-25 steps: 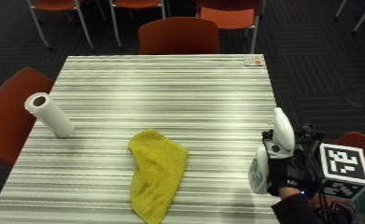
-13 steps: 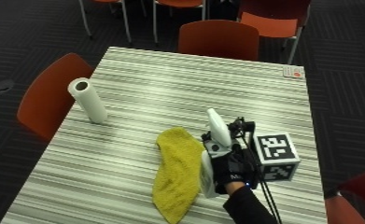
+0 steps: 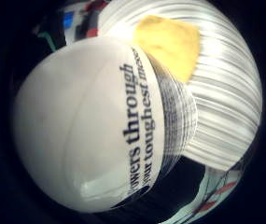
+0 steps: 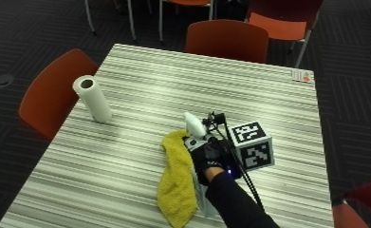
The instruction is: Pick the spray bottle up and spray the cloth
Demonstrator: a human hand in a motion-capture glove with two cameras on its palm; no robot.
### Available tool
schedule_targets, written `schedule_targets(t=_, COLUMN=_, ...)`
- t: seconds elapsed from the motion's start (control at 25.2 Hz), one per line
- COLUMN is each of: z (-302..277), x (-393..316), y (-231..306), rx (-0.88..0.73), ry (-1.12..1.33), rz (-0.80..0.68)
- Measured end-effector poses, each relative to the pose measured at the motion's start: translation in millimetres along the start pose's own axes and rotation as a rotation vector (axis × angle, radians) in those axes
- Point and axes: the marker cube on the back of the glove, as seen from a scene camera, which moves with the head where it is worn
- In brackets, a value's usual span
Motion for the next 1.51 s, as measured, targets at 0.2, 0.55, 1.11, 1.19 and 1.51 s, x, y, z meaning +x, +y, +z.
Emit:
schedule_targets(t=0.2, z=5, x=43, y=-18, rx=-0.013, ry=0.244, rz=0.279)
schedule_targets(t=0.55, z=1, x=120, y=-18, rx=-0.088, ry=0.467, rz=0.623)
schedule_targets(t=1.11, z=-1, x=142, y=-15, rx=-0.070, ry=0.486, rz=0.671)
schedule_targets(t=1.19, z=-1, x=132, y=-14, rx=-0.088, ry=0.440, rz=0.613)
schedule_targets(t=1.51, z=-20, x=84, y=0, rx=0.069, ry=0.245, rz=0.167)
